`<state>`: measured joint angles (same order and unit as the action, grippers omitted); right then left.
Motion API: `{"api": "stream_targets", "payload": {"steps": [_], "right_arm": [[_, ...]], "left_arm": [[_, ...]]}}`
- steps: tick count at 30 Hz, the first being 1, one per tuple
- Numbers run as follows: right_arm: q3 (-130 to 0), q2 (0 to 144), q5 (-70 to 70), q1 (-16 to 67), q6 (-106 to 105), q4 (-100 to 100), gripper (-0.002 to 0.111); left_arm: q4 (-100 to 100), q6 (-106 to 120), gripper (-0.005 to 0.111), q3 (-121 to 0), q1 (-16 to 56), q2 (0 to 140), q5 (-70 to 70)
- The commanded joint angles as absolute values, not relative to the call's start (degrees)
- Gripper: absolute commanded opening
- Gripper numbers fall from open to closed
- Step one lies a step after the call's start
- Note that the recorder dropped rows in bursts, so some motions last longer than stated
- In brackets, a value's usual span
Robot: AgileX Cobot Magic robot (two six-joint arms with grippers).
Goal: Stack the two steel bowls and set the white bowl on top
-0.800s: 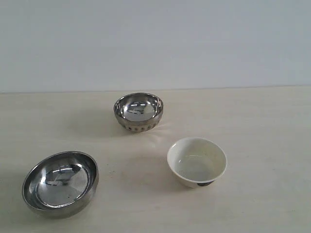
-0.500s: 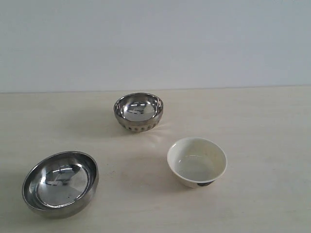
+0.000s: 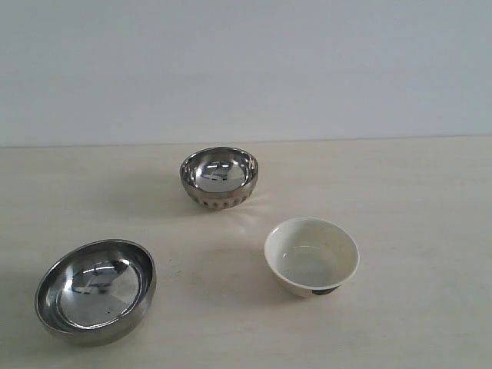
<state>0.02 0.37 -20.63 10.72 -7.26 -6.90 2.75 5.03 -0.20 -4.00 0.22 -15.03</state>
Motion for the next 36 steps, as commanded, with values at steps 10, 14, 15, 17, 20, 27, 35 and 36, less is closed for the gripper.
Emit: {"api": "stream_targets", "payload": {"steps": [10, 14, 15, 17, 20, 27, 35, 36], "right_arm": [[0.0, 0.0, -20.4, 10.3, -7.4, -6.9, 0.0], [0.0, 0.0, -20.4, 10.3, -7.4, -6.9, 0.0], [0.0, 0.0, -20.4, 10.3, -7.4, -6.9, 0.0], [0.0, 0.0, -20.4, 10.3, -7.4, -6.9, 0.0], [0.0, 0.0, -20.4, 10.3, -7.4, -6.9, 0.0], [0.0, 0.0, -20.4, 10.3, -7.4, -6.9, 0.0], [0.0, 0.0, -20.4, 10.3, -7.4, -6.9, 0.0], [0.0, 0.0, -20.4, 10.3, -7.4, -6.9, 0.0]], "left_arm": [[2.6, 5.3, 0.004, 0.0, -4.3, 0.0, -14.6], [2.4, 5.3, 0.004, 0.0, -4.3, 0.0, -13.8], [2.4, 5.3, 0.004, 0.0, -4.3, 0.0, -13.6], [2.4, 5.3, 0.004, 0.0, -4.3, 0.0, -13.3], [2.4, 5.1, 0.004, 0.0, -4.3, 0.0, -13.3], [1.9, 3.6, 0.004, 0.0, -4.3, 0.0, -11.1], [-9.1, -6.7, 0.004, 0.0, -4.3, 0.0, -11.5], [-11.8, -8.8, 0.004, 0.0, -4.3, 0.0, -12.2]]}}
